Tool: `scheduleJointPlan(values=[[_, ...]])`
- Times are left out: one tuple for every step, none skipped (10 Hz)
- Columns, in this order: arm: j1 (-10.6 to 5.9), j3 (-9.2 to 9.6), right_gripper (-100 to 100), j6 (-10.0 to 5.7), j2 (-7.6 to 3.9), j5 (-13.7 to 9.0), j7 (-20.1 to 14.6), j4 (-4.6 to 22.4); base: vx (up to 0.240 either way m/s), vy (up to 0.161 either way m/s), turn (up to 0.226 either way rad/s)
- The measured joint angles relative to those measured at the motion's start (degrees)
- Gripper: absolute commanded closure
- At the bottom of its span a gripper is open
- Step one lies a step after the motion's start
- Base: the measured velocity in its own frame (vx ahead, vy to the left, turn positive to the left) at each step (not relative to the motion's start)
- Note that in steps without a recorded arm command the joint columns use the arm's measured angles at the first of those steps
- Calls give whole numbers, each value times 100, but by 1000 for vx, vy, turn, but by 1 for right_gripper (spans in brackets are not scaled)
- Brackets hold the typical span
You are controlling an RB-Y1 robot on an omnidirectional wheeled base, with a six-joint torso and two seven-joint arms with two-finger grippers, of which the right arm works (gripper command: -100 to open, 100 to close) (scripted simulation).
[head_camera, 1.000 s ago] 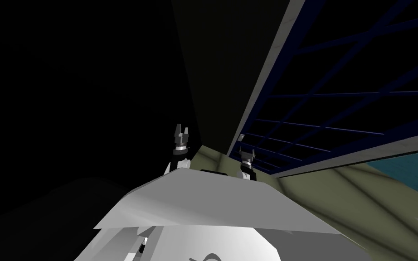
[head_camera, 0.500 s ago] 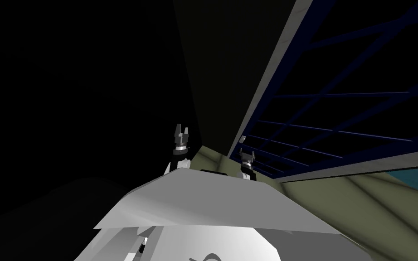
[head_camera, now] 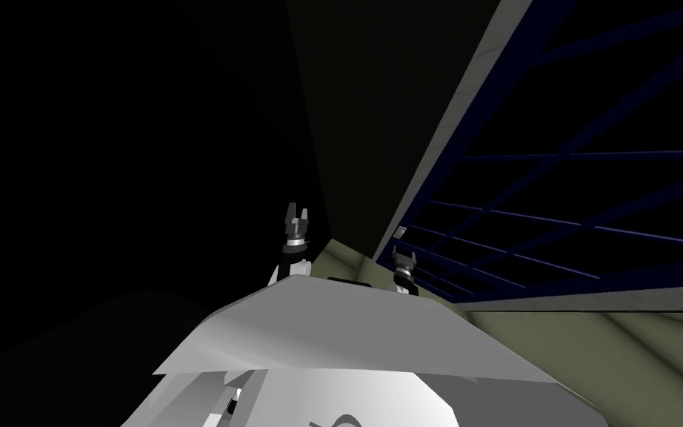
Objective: Pull the door open
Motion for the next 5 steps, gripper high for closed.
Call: scheduleJointPlan(values=[[-47,14,-100,-28,-18,-62,-105,150,94,-78,122],[-65,51,-100,-89,-25,-132,-243,330,113,-92,145],[-80,68,-100,-108,-42,-232,-368,454,100,-66,87],[-120,84,-100,-130,-61,-302,-484,602,82,-41,69],[-159,95,-100,-145,-75,-371,-581,727,84,-47,88]])
